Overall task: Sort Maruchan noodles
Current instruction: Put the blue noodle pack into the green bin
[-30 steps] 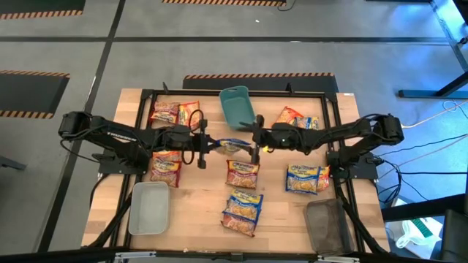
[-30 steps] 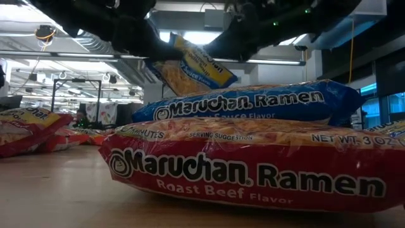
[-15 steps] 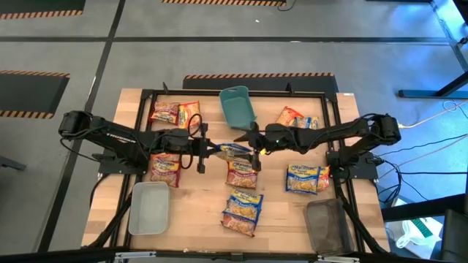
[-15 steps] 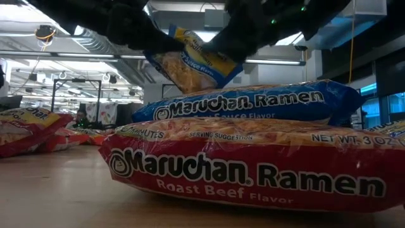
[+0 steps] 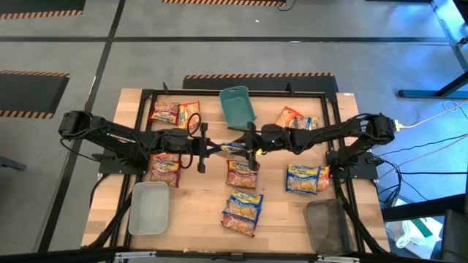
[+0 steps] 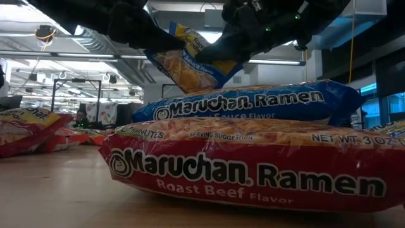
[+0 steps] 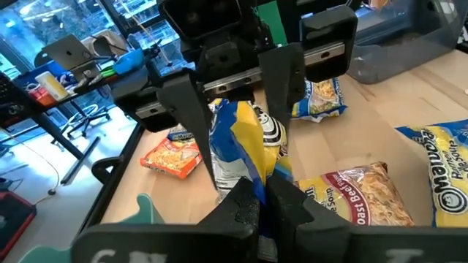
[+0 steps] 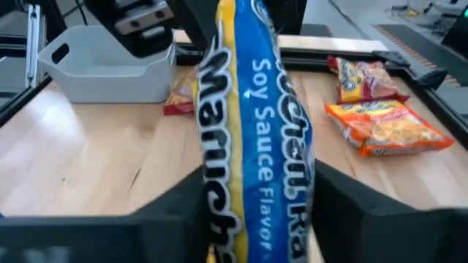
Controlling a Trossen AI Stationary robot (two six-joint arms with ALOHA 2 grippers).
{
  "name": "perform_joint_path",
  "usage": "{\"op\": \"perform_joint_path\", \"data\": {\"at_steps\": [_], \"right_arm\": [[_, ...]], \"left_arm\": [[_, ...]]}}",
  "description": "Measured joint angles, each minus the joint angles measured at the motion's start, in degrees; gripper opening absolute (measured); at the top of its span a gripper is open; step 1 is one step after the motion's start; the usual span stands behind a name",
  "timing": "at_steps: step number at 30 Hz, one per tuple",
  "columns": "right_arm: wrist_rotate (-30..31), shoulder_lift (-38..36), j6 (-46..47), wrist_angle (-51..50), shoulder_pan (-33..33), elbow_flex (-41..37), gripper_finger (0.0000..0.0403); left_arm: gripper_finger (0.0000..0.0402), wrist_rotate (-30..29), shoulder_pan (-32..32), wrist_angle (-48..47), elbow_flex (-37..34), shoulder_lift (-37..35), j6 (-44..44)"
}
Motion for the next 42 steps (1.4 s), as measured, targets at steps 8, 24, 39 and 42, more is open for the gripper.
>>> {"op": "perform_joint_path", "data": {"at_steps": [8, 24, 39, 42], "right_arm": [[0.92, 0.0, -2.1, -0.34, 0.01, 0.0, 0.0081], [8.96, -3.03, -7.04, -2.3, -0.3, 0.0, 0.0083], [14.52, -4.45, -19.66, -19.43, -12.9, 10.81, 0.0087], [12.17, -3.7, -23.56, -22.9, -16.45, 14.26, 0.0086]], "left_arm": [[0.0028, 0.02, 0.0, -0.17, 0.0, 0.0, -4.4], [0.0131, -9.84, 0.22, -21.05, 0.04, -15.17, -13.55], [0.0129, -8.0, 0.24, 3.78, -16.29, -14.65, -20.72], [0.0129, -10.35, 0.26, 6.05, -17.53, -13.55, -22.29]]}}
